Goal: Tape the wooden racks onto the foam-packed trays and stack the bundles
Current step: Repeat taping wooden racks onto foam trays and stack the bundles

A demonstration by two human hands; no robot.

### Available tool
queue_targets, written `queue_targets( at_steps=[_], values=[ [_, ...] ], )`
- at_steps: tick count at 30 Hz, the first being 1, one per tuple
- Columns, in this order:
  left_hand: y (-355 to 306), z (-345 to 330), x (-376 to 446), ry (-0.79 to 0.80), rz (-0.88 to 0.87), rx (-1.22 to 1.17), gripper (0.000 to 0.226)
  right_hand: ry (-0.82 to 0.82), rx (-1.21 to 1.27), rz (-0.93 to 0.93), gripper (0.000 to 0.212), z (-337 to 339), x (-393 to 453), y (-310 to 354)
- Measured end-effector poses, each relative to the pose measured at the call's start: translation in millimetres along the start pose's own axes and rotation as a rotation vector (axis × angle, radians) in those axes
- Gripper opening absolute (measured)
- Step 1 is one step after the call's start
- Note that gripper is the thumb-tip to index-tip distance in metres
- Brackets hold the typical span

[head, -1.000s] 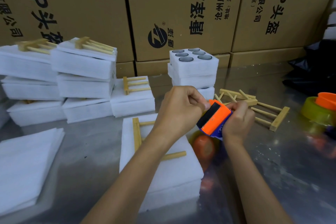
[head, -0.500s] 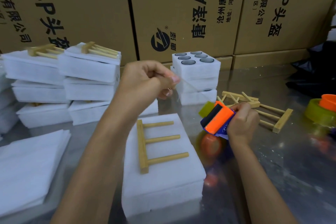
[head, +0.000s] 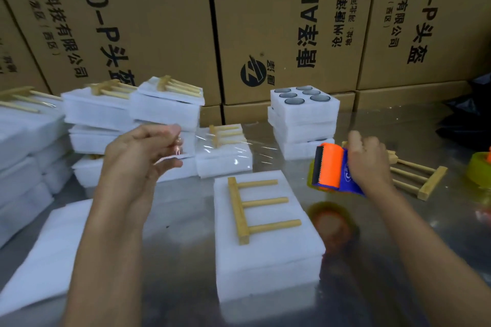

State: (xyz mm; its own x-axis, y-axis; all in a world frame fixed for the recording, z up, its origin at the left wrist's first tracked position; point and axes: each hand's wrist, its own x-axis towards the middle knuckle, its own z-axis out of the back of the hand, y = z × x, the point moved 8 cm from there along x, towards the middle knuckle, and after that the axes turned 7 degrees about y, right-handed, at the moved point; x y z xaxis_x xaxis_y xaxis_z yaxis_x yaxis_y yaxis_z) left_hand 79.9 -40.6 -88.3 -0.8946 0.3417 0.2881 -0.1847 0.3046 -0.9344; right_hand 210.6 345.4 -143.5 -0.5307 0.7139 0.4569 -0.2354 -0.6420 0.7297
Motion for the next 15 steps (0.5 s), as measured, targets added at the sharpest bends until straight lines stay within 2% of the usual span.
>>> queue_targets(
  at_steps=[3,6,10,13,15],
  values=[
    [21.8,38.1,-13.3,-0.091,0.094,-0.166,0.024,0.175,-0.121,0.049,0.045,-3.2,12.2,17.8],
    [24.8,69.4,-16.3,-0.121,0.141,-0.159,0.039,0.301,-0.368,0.071,0.041,0.5,15.0,9.4],
    [54.5,71.5,-20.3,-0.073,0.299,-0.098,0.01,0.494,-0.561,0.054,0.04,11.6,17.1,-1.5],
    [80.3,65.4,-24.7,-0.07,0.348,-0.037,0.011,0.542,-0.721,0.085,0.039,21.0,23.9,-3.5],
    [94.3,64.1,-29.6,-0.1,0.351,0.101,0.016,0.574,-0.786,0.087,0.036,21.3,25.1,-6.9]
  ],
)
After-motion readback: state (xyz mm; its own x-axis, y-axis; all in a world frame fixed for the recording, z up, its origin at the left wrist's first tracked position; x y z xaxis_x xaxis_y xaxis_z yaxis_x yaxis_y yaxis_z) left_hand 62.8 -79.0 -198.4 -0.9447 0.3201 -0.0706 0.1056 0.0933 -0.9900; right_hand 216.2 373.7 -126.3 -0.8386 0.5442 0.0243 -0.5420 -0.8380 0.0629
